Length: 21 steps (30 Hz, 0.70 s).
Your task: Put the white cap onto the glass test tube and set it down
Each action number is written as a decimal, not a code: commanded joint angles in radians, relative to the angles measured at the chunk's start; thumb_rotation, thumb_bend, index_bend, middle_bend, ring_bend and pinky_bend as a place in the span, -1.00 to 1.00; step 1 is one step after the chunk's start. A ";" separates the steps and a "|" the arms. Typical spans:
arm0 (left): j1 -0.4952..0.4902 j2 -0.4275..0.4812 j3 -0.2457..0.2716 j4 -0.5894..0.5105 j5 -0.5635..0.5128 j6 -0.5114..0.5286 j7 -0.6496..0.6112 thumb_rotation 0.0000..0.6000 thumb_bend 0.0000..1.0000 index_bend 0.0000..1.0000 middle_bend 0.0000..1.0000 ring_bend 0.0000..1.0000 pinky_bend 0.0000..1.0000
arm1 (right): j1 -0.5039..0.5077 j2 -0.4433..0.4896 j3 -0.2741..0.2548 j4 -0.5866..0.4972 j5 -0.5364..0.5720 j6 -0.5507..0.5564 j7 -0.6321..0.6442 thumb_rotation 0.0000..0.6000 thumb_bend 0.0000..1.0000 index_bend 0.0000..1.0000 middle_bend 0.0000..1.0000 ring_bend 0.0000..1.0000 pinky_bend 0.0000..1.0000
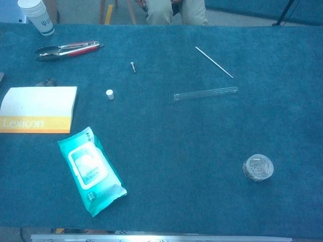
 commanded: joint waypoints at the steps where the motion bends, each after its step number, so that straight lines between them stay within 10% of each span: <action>1: -0.001 0.001 0.001 -0.003 0.001 -0.001 0.002 1.00 -0.28 -0.35 -0.37 -0.65 -0.74 | 0.003 0.000 -0.001 0.003 0.003 -0.005 0.002 1.00 -0.44 -0.10 -0.44 -0.59 -0.29; 21: -0.068 0.045 -0.009 -0.064 0.009 -0.111 -0.038 1.00 -0.28 -0.35 -0.38 -0.65 -0.74 | 0.045 0.020 0.050 -0.048 0.019 -0.004 0.016 1.00 -0.45 -0.10 -0.44 -0.59 -0.29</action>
